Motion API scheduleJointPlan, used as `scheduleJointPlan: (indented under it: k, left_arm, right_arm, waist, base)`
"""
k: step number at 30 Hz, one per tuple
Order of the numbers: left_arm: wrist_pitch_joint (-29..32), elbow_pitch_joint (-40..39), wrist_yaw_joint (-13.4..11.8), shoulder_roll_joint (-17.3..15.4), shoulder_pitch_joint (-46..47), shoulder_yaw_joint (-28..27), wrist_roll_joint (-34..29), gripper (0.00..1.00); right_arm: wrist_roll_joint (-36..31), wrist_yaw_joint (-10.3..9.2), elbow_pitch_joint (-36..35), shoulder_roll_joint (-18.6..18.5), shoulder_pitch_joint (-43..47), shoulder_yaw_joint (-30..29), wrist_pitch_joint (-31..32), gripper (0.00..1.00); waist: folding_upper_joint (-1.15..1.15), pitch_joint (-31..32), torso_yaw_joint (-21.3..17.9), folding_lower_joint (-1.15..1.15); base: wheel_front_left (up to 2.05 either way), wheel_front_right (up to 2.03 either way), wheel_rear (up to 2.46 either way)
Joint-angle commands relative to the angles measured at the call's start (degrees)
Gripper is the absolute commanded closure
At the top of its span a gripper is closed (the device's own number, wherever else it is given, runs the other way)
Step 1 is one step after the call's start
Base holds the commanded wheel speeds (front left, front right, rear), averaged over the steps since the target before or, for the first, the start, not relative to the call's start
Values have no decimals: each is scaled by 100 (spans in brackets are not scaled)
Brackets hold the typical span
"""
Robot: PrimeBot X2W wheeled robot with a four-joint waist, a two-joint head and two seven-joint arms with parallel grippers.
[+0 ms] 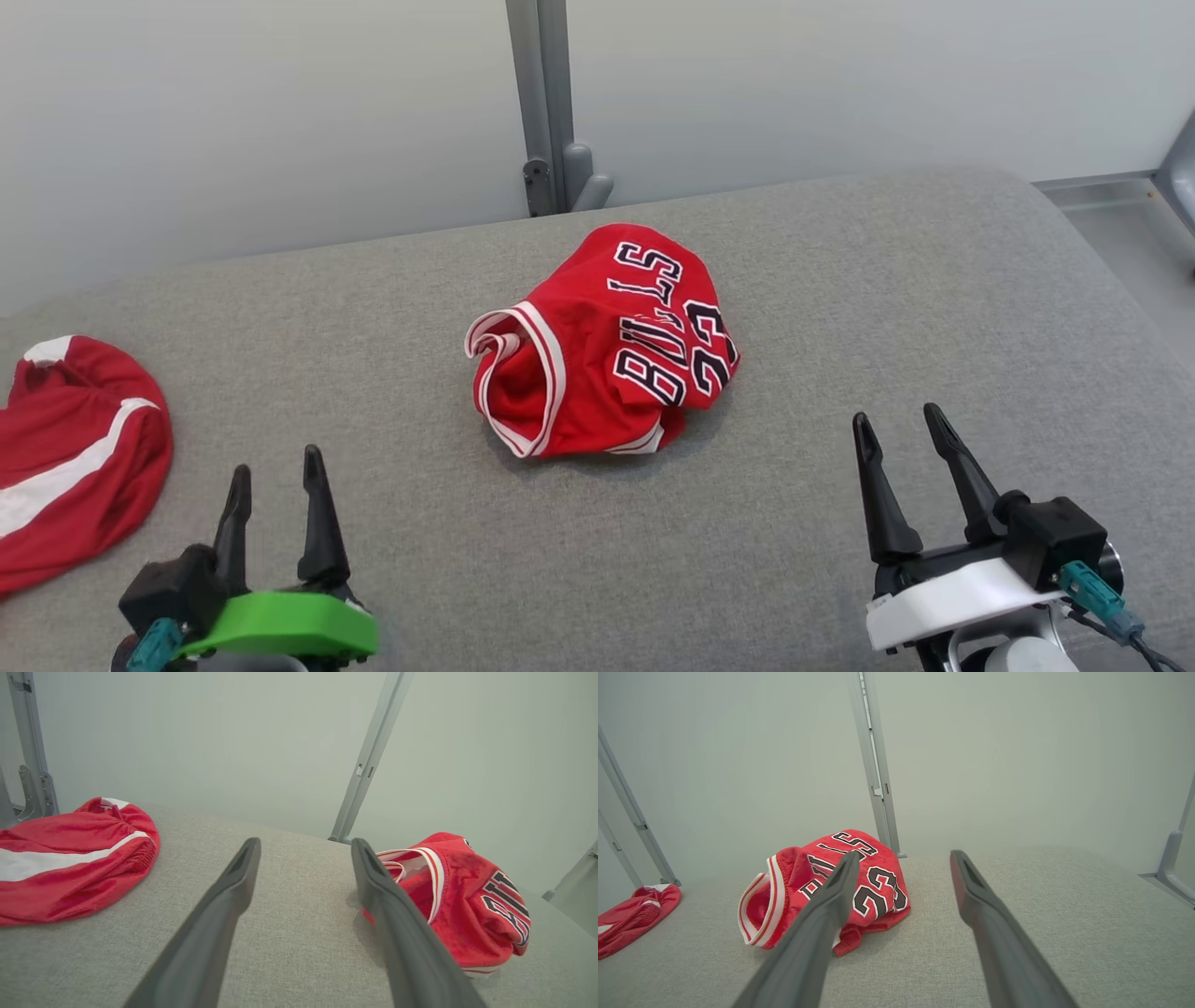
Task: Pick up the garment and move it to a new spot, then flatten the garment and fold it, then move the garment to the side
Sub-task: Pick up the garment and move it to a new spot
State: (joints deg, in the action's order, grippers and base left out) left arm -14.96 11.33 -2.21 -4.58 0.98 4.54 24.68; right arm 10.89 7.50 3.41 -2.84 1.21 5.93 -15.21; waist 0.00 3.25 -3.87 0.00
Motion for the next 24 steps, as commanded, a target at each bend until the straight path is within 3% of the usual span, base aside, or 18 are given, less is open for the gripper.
scheduleJointPlan:
  k: [1,10,15,24]
  left_arm:
    - [-19,-37,23,0,-83,-43,-46,0]
    - [-19,-1017,574,137,-865,-431,-1099,0]
    - [-20,-1023,718,167,-1149,-387,-1394,0]
    - [-20,-845,436,164,-1272,-54,-1613,0]
  right_arm:
    - [-8,-2,-13,-11,88,-4,-1,0]
    - [-268,-2,21,-13,286,169,-1,0]
    - [-283,-2,44,-10,427,319,-1,0]
    - [-339,-2,81,-13,491,301,0,0]
  waist:
    - [0,32,41,0]
    - [0,85,129,0]
    - [0,74,195,0]
    - [0,24,248,0]
  base:
    - [0,0,0]
    - [0,0,0]
    - [0,0,0]
    - [0,0,0]
